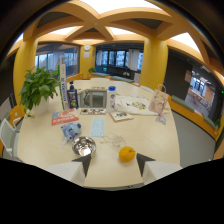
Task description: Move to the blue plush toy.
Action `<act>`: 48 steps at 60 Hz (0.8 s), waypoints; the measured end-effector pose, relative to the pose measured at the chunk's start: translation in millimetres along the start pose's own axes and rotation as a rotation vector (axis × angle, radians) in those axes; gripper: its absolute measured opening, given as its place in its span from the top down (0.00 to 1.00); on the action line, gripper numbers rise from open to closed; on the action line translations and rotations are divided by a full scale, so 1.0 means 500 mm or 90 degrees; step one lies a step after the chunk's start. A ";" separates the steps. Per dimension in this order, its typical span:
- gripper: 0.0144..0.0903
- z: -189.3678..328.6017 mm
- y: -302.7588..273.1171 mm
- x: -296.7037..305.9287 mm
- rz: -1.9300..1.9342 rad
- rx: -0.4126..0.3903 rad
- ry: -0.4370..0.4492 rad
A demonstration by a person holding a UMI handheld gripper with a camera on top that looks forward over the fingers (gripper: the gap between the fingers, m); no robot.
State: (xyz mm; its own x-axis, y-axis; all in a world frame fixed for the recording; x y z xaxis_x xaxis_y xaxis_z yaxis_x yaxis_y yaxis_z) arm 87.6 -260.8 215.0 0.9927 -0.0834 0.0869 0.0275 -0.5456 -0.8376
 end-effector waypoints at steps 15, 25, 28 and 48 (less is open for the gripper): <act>0.05 -0.031 0.022 -0.068 -0.001 -0.012 0.024; 0.05 -0.025 0.022 -0.153 -0.002 -0.011 0.021; 0.05 -0.021 0.018 -0.185 -0.003 -0.010 0.016; 0.06 0.100 -0.037 -0.372 -0.033 -0.014 -0.041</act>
State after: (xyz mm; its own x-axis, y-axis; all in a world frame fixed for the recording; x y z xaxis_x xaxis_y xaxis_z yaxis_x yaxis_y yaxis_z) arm -91.7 -193.6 187.7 0.9956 -0.0017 0.0940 0.0766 -0.5656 -0.8211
